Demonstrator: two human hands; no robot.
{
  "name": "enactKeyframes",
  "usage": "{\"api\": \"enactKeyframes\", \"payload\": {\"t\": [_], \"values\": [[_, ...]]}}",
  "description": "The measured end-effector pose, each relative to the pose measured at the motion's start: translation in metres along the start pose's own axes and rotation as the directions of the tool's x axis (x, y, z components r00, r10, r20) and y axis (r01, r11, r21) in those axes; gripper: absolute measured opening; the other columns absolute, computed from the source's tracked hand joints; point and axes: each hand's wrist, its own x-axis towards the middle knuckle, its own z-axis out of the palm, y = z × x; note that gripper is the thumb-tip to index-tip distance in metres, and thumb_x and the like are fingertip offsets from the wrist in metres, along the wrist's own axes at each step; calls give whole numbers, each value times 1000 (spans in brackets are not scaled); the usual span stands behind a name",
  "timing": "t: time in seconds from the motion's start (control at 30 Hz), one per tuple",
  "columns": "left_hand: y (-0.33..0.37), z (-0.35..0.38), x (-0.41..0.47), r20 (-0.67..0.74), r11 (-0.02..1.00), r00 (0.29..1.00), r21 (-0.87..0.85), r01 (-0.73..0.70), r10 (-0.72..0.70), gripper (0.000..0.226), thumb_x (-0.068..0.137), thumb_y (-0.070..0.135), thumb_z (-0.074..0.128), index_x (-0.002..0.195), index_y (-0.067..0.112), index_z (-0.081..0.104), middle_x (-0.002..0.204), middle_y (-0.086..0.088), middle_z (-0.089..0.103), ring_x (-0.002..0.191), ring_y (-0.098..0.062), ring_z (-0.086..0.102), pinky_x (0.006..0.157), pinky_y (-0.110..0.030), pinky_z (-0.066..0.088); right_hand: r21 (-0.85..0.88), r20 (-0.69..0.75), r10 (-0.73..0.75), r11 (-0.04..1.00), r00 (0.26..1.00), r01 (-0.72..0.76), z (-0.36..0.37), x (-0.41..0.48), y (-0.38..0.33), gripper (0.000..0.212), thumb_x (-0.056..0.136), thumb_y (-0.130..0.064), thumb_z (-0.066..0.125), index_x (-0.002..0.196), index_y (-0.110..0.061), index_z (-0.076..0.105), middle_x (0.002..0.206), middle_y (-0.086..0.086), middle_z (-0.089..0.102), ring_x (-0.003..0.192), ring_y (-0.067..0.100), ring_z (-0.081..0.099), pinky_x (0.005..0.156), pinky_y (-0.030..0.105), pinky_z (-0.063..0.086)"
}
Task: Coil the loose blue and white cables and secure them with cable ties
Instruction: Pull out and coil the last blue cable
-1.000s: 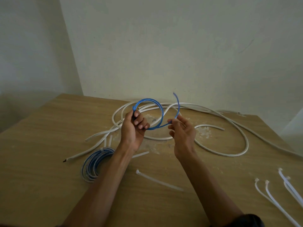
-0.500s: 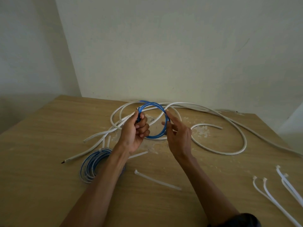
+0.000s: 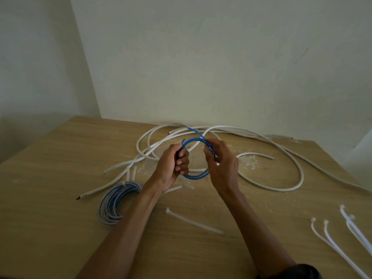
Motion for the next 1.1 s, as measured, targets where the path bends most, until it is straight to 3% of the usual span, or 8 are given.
{"api": "enactKeyframes", "payload": {"t": [0.13, 0.3, 0.4, 0.63, 0.73, 0.9, 1.0, 1.1], "values": [[-2, -3, 0, 1, 999, 1000, 37, -8, 8, 41, 106, 25, 28, 75, 13, 52, 53, 5, 24, 43, -8, 22, 43, -23, 28, -130, 58, -130, 982, 990, 136, -5, 3, 11, 29, 99, 0, 59, 121, -17, 67, 103, -8, 68, 80, 11, 68, 63, 41, 60], [1, -7, -1, 11, 997, 1000, 73, 25, -26, 47, 103, 41, 25, 71, 17, 48, 57, 4, 19, 45, -9, 17, 44, -25, 21, -240, 236, -293, 906, 927, 347, -12, 2, 12, 43, 94, 10, 56, 129, -13, 64, 120, 9, 69, 84, 19, 69, 56, 39, 60], [2, -4, -2, -106, 977, 994, 207, 48, -26, 54, 105, 56, 29, 63, 21, 36, 54, 4, 21, 45, -11, 15, 45, -28, 16, -271, 286, -311, 881, 906, 388, -10, 0, 9, 49, 90, 12, 62, 132, -13, 65, 128, 9, 65, 82, 18, 68, 56, 35, 60], [-3, 3, -1, -109, 897, 994, 440, 38, 11, 48, 110, 39, 27, 64, 24, 34, 54, 5, 23, 44, -11, 17, 44, -26, 17, -242, 342, -239, 912, 909, 331, -8, -1, 8, 55, 104, -24, 47, 157, -28, 33, 117, 1, 58, 81, 13, 60, 60, 36, 58], [-7, 4, -3, -84, 866, 996, 500, 24, 21, 46, 110, 37, 27, 67, 21, 37, 56, 5, 25, 46, -12, 19, 46, -27, 20, -244, 410, -230, 905, 883, 349, -5, -4, 7, 54, 104, -33, 42, 157, -26, 34, 117, 1, 59, 86, 12, 60, 66, 36, 58], [-5, 3, 0, -148, 973, 989, 226, 55, -21, 46, 109, 35, 33, 64, 22, 37, 55, 4, 22, 42, -9, 17, 42, -26, 15, -155, 224, -163, 967, 961, 200, -2, -7, 3, 41, 101, -23, 62, 140, -16, 53, 118, 0, 64, 90, 4, 61, 73, 18, 55], [-3, -2, 3, -152, 998, 987, -39, 49, -54, 48, 109, 39, 33, 64, 21, 38, 51, 7, 20, 39, -6, 16, 36, -21, 15, -120, 36, -116, 986, 993, 119, -2, -5, 8, 24, 98, -13, 65, 122, -15, 68, 108, -6, 71, 91, 4, 66, 70, 25, 58], [-4, -3, 4, -160, 977, 986, -214, 12, -47, 49, 108, 45, 34, 67, 19, 40, 52, 7, 20, 39, -6, 16, 35, -20, 19, 64, -20, 86, 994, 996, -85, -1, -4, 5, 17, 101, -17, 61, 114, -20, 72, 94, -8, 74, 81, 10, 73, 63, 25, 60]]}}
